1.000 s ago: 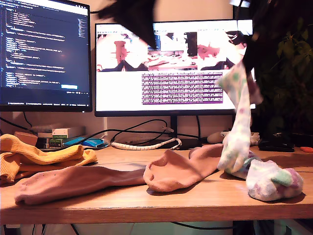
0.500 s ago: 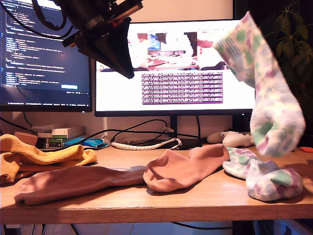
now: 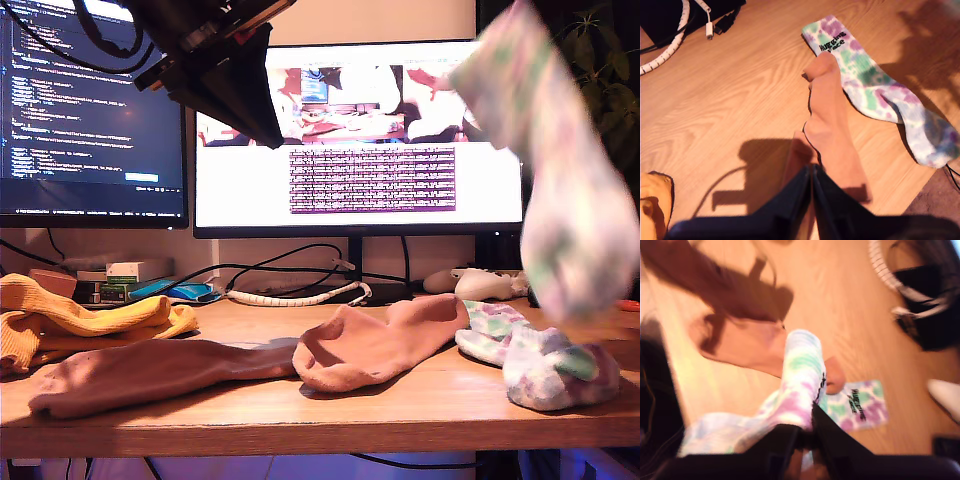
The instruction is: Pair up the socks based on colour and pattern, by placing them on top of one another
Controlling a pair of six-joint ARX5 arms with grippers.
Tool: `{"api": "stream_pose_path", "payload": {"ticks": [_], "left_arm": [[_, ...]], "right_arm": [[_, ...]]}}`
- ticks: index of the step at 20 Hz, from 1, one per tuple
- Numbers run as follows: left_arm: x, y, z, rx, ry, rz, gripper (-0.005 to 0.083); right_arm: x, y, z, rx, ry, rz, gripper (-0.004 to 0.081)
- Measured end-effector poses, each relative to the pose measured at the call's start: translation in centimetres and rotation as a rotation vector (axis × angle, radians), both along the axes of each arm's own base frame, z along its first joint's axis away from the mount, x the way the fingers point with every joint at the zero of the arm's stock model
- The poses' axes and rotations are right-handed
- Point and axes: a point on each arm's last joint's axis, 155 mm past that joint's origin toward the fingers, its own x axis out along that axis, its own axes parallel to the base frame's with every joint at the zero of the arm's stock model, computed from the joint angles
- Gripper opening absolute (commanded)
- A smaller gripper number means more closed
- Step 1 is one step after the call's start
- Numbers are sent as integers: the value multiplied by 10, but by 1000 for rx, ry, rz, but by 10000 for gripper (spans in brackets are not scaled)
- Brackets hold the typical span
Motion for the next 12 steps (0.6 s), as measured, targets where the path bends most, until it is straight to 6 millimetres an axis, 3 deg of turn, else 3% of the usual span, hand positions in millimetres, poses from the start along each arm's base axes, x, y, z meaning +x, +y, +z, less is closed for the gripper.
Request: {"api": "stream_pose_path", "payload": {"ticks": [3,6,9,12], "left_arm": [[5,6,-1,2,3,18,-20],[7,16,-5,16,21,40,-20],[5,24,-12,48,44,42,-20],[2,25,-15,61,54,35,-20]], "right_arm": [[41,11,-43,-50,-6,58,23],[77,6,-77,-125,-39,55,51],[114,-2,-91,-188,-133,43,91],[137,-6,-89,-201,-214,30,90]]}}
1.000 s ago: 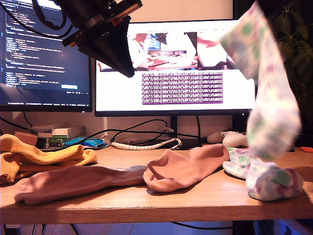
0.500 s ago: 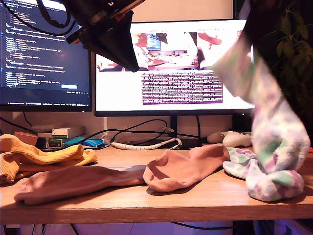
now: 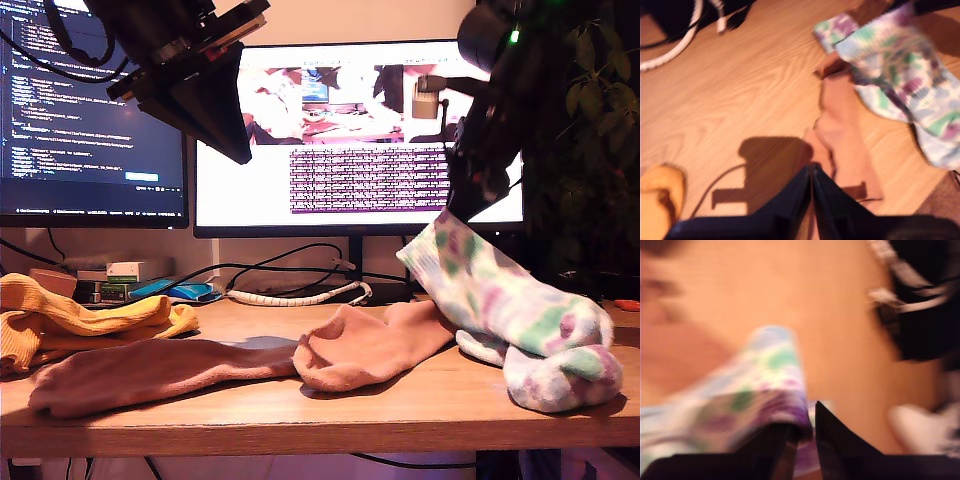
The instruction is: Pair up the socks based on colour and pattern, by placing them on top of one another
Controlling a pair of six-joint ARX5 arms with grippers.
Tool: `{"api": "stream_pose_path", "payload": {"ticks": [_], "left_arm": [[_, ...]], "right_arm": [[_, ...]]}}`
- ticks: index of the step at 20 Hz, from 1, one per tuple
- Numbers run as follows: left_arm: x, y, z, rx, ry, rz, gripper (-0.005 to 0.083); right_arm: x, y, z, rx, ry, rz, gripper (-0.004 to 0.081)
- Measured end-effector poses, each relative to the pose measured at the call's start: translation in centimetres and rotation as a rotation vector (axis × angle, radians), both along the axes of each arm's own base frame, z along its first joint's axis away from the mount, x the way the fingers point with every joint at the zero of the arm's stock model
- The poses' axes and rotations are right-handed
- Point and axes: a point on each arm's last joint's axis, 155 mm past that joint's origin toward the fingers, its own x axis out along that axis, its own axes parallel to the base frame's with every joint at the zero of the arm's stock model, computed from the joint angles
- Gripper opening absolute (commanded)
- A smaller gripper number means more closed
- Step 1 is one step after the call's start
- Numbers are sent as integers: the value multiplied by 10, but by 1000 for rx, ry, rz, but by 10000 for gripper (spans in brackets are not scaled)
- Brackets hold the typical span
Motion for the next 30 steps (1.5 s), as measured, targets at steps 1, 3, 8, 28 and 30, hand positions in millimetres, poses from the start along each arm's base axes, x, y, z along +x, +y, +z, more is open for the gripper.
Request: {"api": "stream_pose_path", "payload": {"ticks": [1,3,8,28,30], "left_arm": [[0,0,0,1,1,0,-20],[-2,0,-2,2,10,-4,-20],[-7,-6,0,-24,26,-33,-20],[-7,-14,6,-52,4,-78,-20],[-7,-14,6,-52,3,-78,-20]], "right_arm": [[3,-9,-1,-23,-8,-22,90],[9,-28,-4,-69,-13,-77,122],[4,-47,-20,-64,62,-153,426],[-93,-51,-35,385,597,-1066,278],[-91,-47,-17,451,547,-1058,278]]}}
